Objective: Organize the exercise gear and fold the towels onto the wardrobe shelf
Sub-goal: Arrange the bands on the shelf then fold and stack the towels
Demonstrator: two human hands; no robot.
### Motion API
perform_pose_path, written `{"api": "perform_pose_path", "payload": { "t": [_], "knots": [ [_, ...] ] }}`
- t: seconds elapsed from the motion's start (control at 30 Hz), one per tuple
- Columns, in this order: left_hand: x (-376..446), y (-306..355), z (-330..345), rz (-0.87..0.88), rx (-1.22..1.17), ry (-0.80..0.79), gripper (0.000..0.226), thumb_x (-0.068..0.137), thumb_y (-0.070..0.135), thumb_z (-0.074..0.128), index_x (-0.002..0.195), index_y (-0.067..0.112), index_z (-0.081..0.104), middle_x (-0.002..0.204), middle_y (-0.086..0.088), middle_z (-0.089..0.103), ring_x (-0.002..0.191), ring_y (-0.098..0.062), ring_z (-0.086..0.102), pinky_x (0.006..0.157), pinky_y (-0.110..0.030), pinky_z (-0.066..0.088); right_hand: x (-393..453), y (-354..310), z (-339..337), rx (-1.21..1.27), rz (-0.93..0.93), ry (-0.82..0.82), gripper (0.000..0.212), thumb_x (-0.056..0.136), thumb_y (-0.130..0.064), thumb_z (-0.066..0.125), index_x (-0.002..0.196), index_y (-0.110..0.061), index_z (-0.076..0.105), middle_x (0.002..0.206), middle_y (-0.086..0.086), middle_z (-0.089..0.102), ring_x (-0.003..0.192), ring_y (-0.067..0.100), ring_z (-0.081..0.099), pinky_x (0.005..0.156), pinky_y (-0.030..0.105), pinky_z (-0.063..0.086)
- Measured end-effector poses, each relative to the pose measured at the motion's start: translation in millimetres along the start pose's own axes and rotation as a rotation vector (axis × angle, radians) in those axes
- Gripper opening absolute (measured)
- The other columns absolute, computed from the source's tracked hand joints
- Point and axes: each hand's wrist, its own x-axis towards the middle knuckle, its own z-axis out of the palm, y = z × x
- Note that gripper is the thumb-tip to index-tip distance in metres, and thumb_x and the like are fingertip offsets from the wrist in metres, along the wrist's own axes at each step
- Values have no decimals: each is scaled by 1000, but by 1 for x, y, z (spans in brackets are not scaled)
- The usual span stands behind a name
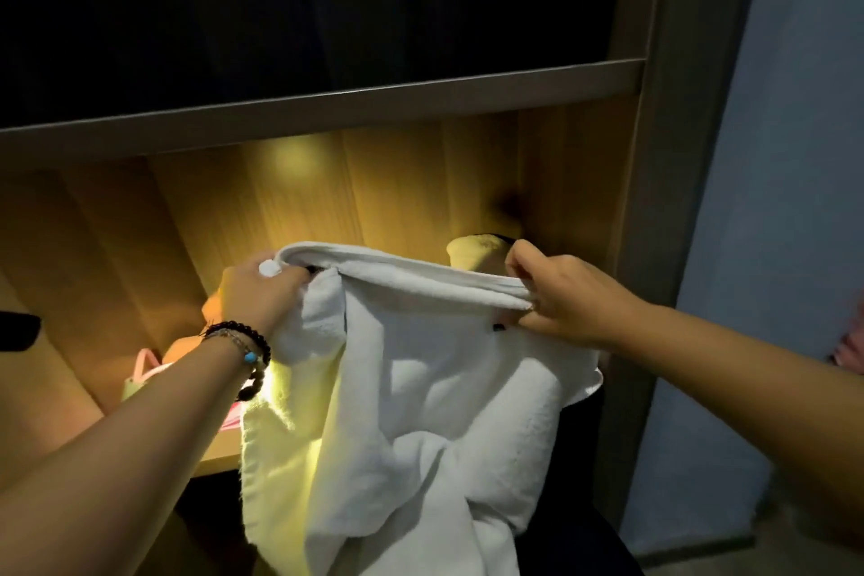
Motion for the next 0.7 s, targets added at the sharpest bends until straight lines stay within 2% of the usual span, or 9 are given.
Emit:
{"api": "perform_pose_path", "payload": {
  "t": [0.1, 0.17, 0.23, 0.3, 0.37, 0.43, 0.5, 0.6, 0.7],
  "knots": [
    [-9, 3, 9, 17, -109, 41, 12, 77, 20, 67, 87, 16, 71, 67, 1, 60, 61, -13, 51, 54, -24, 39, -22, -12, 7, 30, -76, -69, 44, 80, -47, 71, 94, -29, 33, 75, -20, 37, 64, 3, 44, 54, 16, 33],
    [-15, -1, 14, 69, -95, 58, 4, 81, 14, 65, 80, 14, 68, 65, 3, 57, 60, -12, 48, 52, -24, 36, -37, -7, 26, 72, -73, -181, 40, 79, -50, 71, 87, -29, 38, 76, -20, 39, 67, 7, 42, 59, 22, 36],
    [-24, -5, 18, 109, -50, 49, 9, 83, 12, 62, 74, 11, 63, 62, 1, 54, 62, -16, 46, 52, -24, 34, -54, 4, 50, 68, -47, -341, 27, 81, -44, 71, 82, -30, 47, 80, -17, 47, 76, 8, 46, 68, 31, 43],
    [-34, -10, 20, 131, -7, 31, 7, 84, 13, 64, 78, 10, 64, 67, -4, 57, 65, -19, 48, 53, -26, 34, -73, 12, 72, 50, 16, -463, 27, 82, -30, 67, 72, -36, 44, 75, -14, 49, 74, 10, 47, 65, 32, 41],
    [-42, -14, 21, 163, 0, 46, 5, 85, 14, 65, 79, 14, 65, 77, -7, 63, 72, -20, 52, 56, -26, 35, -89, 15, 85, 30, 51, -489, 39, 84, -17, 59, 67, -36, 29, 68, -15, 39, 64, 6, 39, 57, 25, 32],
    [-45, -18, 18, 149, -8, 65, 7, 86, 15, 64, 79, 15, 64, 80, -6, 62, 77, -21, 53, 62, -26, 36, -97, 13, 92, 37, 63, -474, 38, 87, -12, 52, 70, -35, 27, 71, -17, 36, 67, 6, 37, 57, 23, 29],
    [-39, -29, 12, 108, 40, 71, 9, 87, 21, 63, 79, 16, 63, 82, -6, 62, 80, -25, 54, 68, -29, 36, -99, 13, 93, 53, 76, -491, 27, 90, -12, 50, 80, -33, 35, 83, -17, 41, 78, 9, 41, 66, 26, 33],
    [-28, -45, 3, 1, 58, 129, 18, 78, 36, 66, 79, 18, 67, 98, -12, 64, 86, -30, 61, 68, -33, 45, -99, 24, 93, -46, 97, -553, 8, 91, -16, 47, 95, -22, 51, 98, -2, 52, 92, 18, 51, 75, 33, 42],
    [-26, -55, -6, -56, 46, 194, 23, 82, 29, 69, 94, 9, 70, 100, -14, 68, 91, -33, 63, 80, -41, 52, -102, 37, 91, -179, 162, -556, 15, 86, -18, 46, 72, -21, 48, 86, 0, 52, 82, 22, 51, 69, 32, 42]
  ]
}}
